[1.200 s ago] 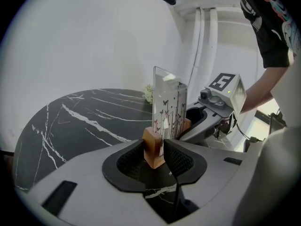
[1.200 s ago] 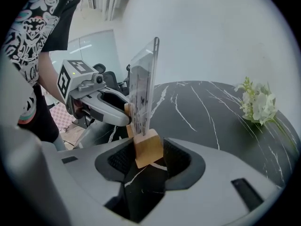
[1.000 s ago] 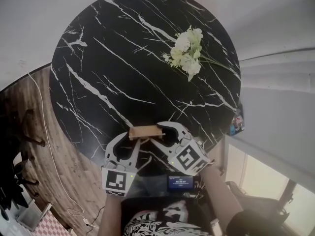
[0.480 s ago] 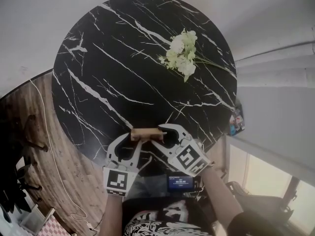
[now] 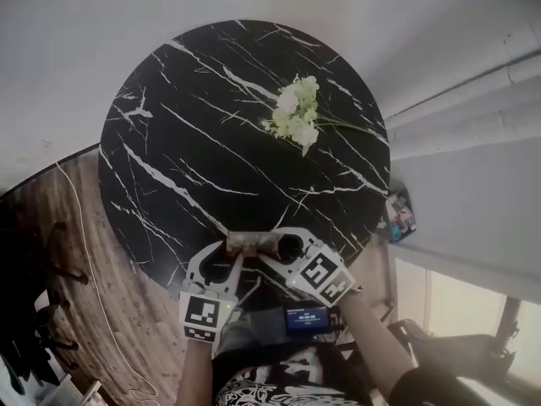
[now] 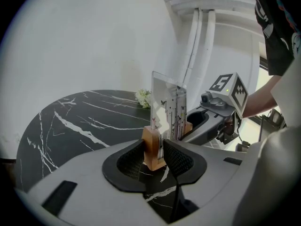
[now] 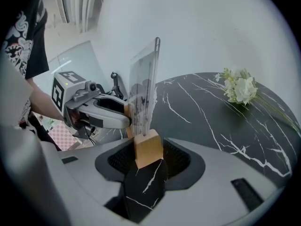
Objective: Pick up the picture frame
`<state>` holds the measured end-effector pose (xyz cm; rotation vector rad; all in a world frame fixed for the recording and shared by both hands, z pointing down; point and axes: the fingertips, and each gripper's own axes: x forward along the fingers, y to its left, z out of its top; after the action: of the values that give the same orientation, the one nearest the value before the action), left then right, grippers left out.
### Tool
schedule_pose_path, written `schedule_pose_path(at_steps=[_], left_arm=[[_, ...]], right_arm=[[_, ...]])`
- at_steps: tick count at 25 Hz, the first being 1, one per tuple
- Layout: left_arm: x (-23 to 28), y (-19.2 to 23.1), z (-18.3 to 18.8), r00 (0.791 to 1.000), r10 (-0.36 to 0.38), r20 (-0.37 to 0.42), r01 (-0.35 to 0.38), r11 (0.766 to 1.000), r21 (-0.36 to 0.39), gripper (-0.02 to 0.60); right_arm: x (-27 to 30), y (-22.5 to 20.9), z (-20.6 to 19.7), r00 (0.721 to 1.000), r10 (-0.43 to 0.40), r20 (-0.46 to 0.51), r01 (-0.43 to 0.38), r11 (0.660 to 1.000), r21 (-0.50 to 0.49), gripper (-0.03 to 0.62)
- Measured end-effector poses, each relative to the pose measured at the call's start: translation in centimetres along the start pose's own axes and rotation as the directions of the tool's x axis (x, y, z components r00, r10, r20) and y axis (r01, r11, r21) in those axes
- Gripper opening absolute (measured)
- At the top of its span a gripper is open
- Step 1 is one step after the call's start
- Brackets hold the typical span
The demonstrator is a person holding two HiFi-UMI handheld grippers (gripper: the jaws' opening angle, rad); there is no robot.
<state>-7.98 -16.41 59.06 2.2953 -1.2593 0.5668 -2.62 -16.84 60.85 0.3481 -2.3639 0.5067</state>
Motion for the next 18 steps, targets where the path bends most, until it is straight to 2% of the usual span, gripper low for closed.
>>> schedule_pose_path(at_steps=[10,18], left_arm=[[-1.4,-0.7,1.7,1.000,-0.022,0.012,0.021,1.000,0.016,0.135],[-2.5,-2.6,3.2,0.997,-0.057,0.044,0.057,0.998,-0.006,0.135]], right_arm=[[-1.6,0.7,1.5,0.996,-0.041,0.074,0.037,0.998,0.053,0.169],[-4.8,1.7,2.5,0.990,-0.102,0.102,0.100,0.995,0.021,0.169]])
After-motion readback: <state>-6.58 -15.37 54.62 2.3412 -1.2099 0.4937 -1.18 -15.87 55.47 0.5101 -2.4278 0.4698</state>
